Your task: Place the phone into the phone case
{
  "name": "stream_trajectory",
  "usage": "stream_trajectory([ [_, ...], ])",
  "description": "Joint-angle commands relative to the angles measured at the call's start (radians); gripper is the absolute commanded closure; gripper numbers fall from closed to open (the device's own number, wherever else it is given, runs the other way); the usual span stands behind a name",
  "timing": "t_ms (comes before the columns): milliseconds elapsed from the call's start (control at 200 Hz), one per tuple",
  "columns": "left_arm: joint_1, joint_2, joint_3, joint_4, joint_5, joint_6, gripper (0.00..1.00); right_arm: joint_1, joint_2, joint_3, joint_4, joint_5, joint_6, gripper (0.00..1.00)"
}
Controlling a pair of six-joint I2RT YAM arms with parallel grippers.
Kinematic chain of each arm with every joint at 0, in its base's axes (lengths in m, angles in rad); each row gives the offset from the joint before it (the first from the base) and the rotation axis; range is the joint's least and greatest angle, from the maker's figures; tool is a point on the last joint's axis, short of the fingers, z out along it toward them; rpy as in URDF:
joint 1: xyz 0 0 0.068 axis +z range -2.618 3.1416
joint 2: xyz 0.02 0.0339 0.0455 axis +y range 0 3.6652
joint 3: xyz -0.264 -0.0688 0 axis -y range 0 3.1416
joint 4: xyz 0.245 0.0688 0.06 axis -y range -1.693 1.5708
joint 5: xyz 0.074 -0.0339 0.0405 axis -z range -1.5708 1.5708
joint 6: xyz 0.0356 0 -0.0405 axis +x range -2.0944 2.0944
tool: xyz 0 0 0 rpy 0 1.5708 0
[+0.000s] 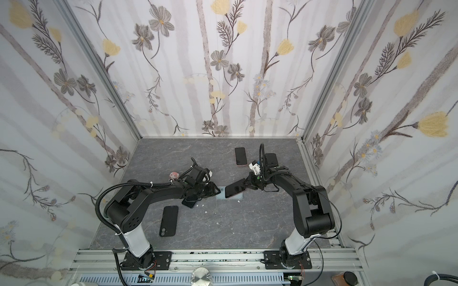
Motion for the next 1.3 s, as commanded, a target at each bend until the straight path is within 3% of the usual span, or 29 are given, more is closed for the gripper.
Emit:
stream_trajectory([
  [0, -0.002, 0.010, -0.002, 0.023, 0.026, -0.003, 0.63, 0.000, 0.005, -0.021, 0.047, -0.004, 0.022, 1.00],
  [465, -0.017, 0.041, -0.002, 0.061, 0.046, -0.032, 0.63, -0.001, 0.017, -0.126, 0.231, -0.085, 0.107, 1.00],
  [1049, -0.016, 0.040, 0.030, 0.028, -0.033, -0.009, 0.63, -0.001, -0.006, -0.114, 0.040, -0.074, -0.023, 1.00],
  [1299, -0.020, 0.053, 0.035, 0.042, 0.002, -0.026, 0.63, -0.011, 0.045, -0.119, 0.062, -0.060, -0.032, 1.00],
])
